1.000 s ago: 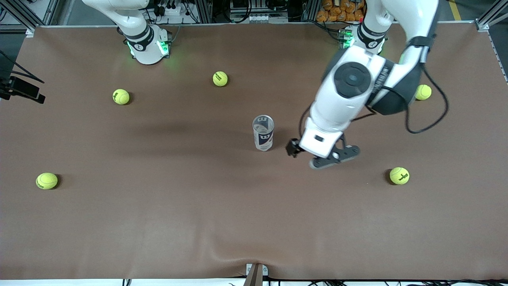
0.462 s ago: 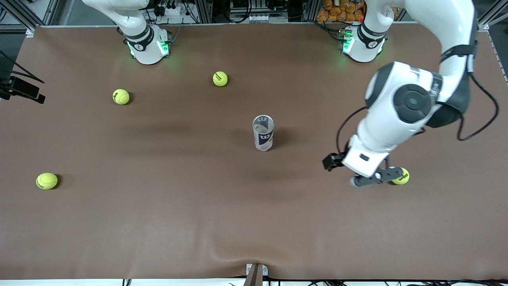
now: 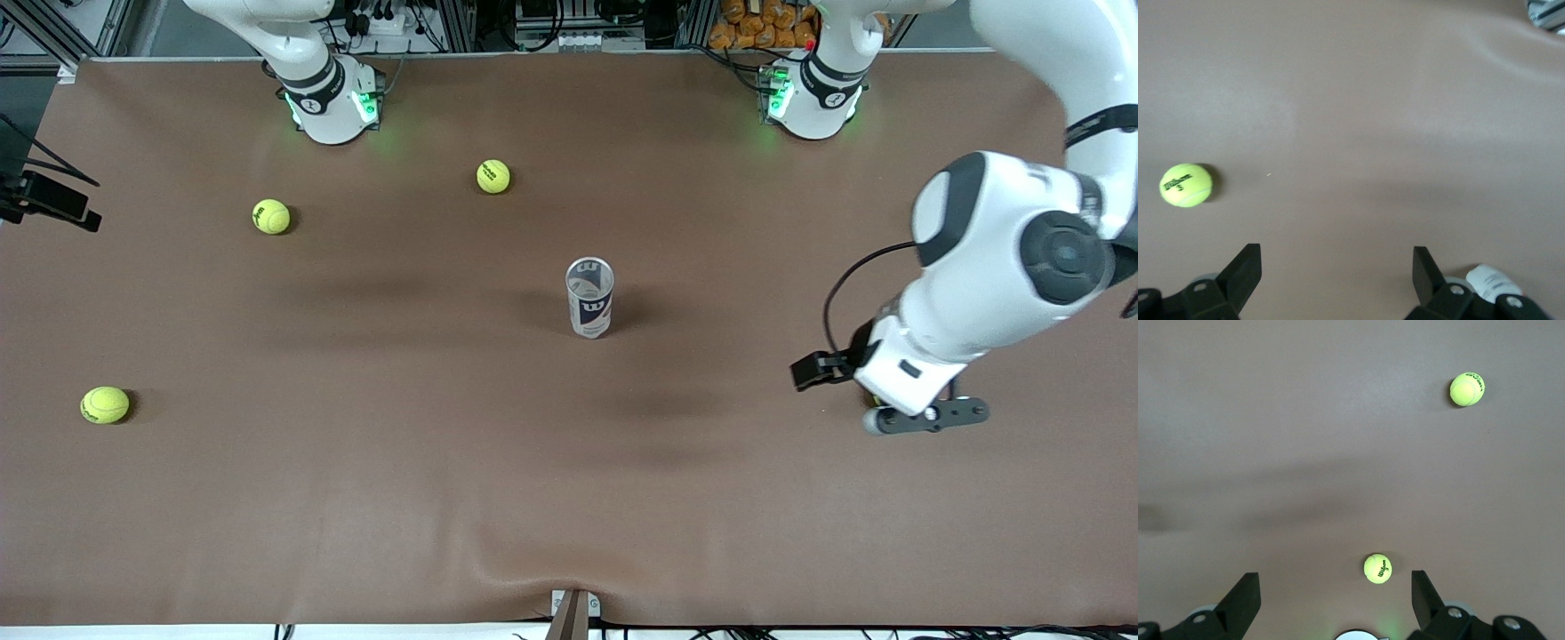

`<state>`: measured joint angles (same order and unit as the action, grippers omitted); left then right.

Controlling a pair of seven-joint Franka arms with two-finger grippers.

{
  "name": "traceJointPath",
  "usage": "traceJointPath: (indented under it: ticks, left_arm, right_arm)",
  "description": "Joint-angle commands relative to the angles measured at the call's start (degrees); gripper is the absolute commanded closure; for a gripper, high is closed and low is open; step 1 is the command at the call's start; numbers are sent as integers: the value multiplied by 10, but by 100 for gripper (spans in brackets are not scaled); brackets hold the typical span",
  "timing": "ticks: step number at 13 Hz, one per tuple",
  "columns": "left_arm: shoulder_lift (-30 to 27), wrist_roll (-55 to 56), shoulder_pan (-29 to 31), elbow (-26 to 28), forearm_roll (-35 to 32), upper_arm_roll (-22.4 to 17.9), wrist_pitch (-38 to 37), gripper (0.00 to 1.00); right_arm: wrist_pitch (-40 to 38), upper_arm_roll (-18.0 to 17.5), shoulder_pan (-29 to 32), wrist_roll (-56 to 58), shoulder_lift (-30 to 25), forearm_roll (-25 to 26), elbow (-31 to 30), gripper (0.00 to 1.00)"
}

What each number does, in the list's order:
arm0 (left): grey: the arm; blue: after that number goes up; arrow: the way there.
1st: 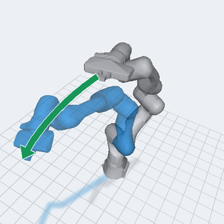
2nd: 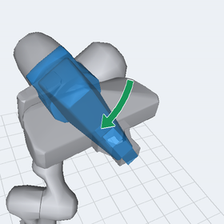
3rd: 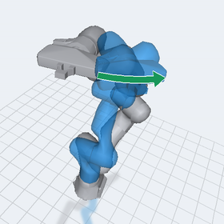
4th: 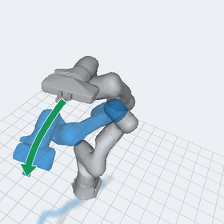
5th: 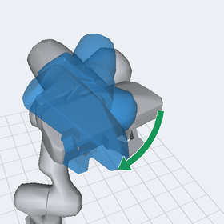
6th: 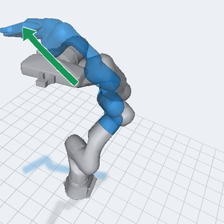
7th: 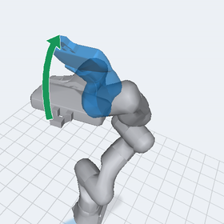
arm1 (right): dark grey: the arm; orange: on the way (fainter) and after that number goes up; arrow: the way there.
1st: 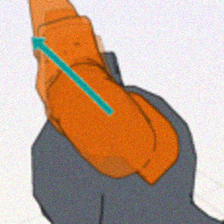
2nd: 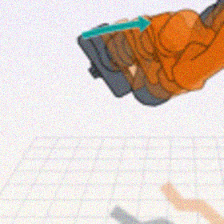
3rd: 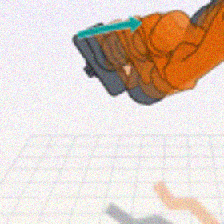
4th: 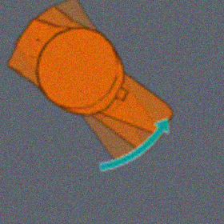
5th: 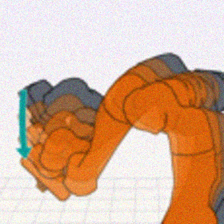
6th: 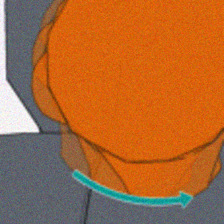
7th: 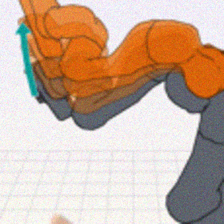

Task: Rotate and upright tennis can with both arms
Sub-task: 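Raise the left gripper away from the standing can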

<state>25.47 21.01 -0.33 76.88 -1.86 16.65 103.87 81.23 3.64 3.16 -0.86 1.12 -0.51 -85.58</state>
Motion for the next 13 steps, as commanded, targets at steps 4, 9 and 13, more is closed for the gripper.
traceJointPath:
  ticks: [4,9,13]
  left_arm:
    - [-80,-75,-7,9,5,-41,-105,0]
    - [-172,-163,-10,47,33,-105,-178,0]
    - [-238,-176,-12,84,32,-122,-217,0]
  right_arm:
    - [-4,2,-3,-9,1,0,5,0]
    - [-3,2,-5,-9,2,-1,4,0]
    - [-2,2,-5,-9,3,-1,4,0]
